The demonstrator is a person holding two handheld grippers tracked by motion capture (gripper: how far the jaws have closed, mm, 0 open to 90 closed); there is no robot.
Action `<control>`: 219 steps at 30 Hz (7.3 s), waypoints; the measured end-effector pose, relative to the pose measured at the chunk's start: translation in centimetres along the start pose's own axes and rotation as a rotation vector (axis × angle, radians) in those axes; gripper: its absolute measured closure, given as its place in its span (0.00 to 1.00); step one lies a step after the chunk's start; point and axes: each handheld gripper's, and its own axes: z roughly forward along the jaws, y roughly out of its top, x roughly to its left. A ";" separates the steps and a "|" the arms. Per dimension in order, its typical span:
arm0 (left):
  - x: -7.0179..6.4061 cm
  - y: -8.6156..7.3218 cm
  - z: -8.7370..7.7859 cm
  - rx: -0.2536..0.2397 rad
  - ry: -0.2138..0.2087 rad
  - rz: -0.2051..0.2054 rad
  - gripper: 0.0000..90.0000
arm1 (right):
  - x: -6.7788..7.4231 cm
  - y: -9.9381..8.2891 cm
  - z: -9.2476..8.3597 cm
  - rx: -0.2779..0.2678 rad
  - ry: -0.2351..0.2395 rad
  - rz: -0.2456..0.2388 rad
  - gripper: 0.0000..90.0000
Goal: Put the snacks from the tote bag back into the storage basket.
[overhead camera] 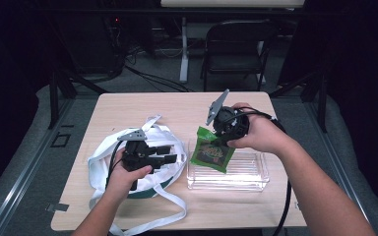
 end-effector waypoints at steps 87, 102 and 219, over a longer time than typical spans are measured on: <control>2.2 -1.6 -2.8 -0.022 0.119 -0.072 0.52 | -3.1 1.3 9.1 0.151 -0.159 -0.178 0.83; 2.4 -1.8 -3.4 -0.032 0.130 -0.082 0.52 | -3.3 1.3 10.8 0.143 -0.167 -0.201 0.84; 3.0 -1.8 -3.6 -0.054 0.165 -0.098 0.48 | -3.0 0.1 6.3 0.013 -0.281 -0.046 0.44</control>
